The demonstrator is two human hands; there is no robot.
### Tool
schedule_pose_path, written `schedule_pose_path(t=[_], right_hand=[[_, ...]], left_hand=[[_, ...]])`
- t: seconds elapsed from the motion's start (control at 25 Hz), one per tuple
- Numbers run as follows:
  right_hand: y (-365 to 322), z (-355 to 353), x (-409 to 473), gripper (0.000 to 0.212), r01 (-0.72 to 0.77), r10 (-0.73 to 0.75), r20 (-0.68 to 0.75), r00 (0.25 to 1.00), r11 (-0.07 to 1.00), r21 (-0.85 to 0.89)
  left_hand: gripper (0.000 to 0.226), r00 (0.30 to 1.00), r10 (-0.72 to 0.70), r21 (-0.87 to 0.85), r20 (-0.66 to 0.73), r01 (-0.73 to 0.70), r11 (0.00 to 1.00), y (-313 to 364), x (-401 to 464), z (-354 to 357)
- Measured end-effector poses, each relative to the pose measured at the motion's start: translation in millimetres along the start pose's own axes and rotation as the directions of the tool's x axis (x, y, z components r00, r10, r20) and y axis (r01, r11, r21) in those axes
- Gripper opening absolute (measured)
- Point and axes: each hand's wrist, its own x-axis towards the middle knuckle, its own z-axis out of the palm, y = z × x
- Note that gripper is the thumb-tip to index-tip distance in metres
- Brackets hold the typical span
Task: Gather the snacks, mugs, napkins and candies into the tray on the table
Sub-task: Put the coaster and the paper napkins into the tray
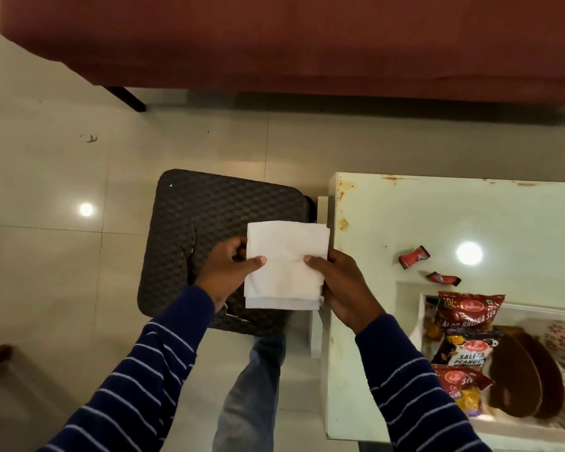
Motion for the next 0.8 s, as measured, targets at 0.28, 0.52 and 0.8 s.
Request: schedule_pose_path(t=[0.28,0.52,0.8], right_hand=[[-0.1,-67.5,-61.6,0.041,-0.007,-0.040,0.188,0.981,0.970,0.243],[21.2,-160.6,-127.2,0.015,0.135,-0.166,0.048,0.985,0.912,0.388],[77.3,-249.8,-208.4,0.014,0.247,-0.110,-0.257,0.960,0.766,0.593]], left_hand=[[0.046,0.933,-0.060,-0.261,0.354,0.160,0.952,23.7,-46.0,51.0],[0.042,0.898,0.066,-0.166,0.436,0.009,0.986,47.5,-80.8,132.9],[0.042,0.800,0.100,-0.060,0.592,-0.080,0.995,64.1,-122.6,271.3]])
